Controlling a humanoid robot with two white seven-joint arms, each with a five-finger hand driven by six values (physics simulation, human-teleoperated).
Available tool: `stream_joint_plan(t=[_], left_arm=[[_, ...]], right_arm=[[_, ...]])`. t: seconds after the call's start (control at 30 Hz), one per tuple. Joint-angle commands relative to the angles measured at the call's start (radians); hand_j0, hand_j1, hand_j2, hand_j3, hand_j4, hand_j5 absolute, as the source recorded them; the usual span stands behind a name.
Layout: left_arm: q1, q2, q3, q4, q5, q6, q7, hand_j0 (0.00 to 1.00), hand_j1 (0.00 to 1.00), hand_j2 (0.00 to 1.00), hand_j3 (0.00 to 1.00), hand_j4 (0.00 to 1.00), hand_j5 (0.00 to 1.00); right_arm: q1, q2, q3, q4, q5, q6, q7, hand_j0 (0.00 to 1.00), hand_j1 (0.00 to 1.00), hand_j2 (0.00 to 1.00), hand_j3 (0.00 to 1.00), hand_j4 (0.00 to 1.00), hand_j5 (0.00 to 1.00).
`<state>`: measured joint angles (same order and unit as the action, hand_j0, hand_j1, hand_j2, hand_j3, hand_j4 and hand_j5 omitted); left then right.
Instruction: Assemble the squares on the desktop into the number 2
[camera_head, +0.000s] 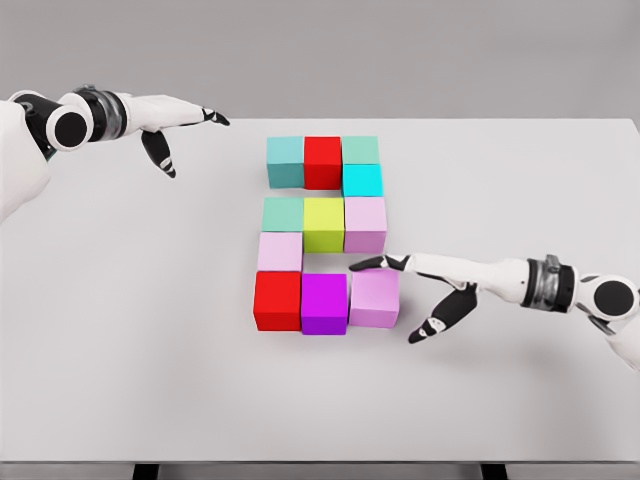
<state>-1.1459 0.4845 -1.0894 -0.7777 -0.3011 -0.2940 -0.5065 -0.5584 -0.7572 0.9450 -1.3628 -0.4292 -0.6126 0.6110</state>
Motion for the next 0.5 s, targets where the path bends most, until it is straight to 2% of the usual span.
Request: stream_joint_plan(t=[0.0, 0.33, 0.47], left_arm=[[0.0, 0.0, 0.002, 0.0, 0.002, 0.001, 0.003, 1.0, 1.0, 1.0, 1.0, 1.0, 1.0], [0.002, 0.0, 0.002, 0.0, 0.0, 0.001, 0.005, 1.0, 1.0, 1.0, 1.0, 1.0, 1.0], [0.002, 0.0, 0.002, 0.0, 0.002, 0.001, 0.005, 1.0, 1.0, 1.0, 1.0, 1.0, 1.0]], right_arm=[[0.0, -0.001, 0.005, -0.009, -0.006, 0.002, 0.0, 1.0, 1.0, 1.0, 1.0, 1.0, 1.0], [0.0, 0.001, 0.005, -0.024, -0.006, 0.002, 0.0, 1.0, 1.0, 1.0, 1.0, 1.0, 1.0], [-0.021, 0.006, -0.009, -0.005, -0.011, 0.002, 0.0, 1.0, 1.0, 1.0, 1.0, 1.0, 1.0]])
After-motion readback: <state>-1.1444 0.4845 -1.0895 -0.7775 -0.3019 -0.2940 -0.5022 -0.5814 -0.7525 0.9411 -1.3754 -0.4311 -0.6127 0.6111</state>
